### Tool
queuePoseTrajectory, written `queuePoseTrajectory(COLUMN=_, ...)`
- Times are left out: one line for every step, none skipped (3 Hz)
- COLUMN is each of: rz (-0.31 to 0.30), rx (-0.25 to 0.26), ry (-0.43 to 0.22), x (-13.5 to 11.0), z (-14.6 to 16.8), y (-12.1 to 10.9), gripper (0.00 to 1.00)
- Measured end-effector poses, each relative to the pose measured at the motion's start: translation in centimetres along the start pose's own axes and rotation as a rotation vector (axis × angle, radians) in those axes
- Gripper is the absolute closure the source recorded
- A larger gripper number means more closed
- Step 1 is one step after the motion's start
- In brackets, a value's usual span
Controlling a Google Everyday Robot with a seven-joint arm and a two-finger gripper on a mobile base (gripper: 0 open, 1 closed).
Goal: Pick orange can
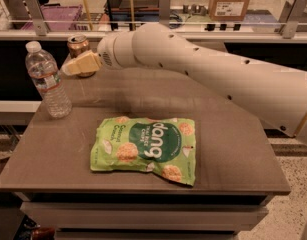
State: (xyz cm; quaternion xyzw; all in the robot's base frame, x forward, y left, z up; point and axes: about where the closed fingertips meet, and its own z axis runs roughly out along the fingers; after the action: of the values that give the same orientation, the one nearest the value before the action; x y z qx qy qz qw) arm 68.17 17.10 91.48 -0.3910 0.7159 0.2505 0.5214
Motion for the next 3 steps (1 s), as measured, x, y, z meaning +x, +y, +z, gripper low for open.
queuePoseTrajectory(rz=-0.008, rx=-0.001, ry=-0.043, x=-0.2, z=1.6, y=-0.4, gripper=0.00)
queuePoseTrajectory(rz=-0.016, rx=-0.032, ry=-0.072, x=-0.5, z=3.9, y=-0.9, gripper=0.00)
queuePoseTrajectory(rz=-0.019, rx=-0.072, ry=-0.091, x=-1.1, z=6.2, y=-1.6, gripper=0.00)
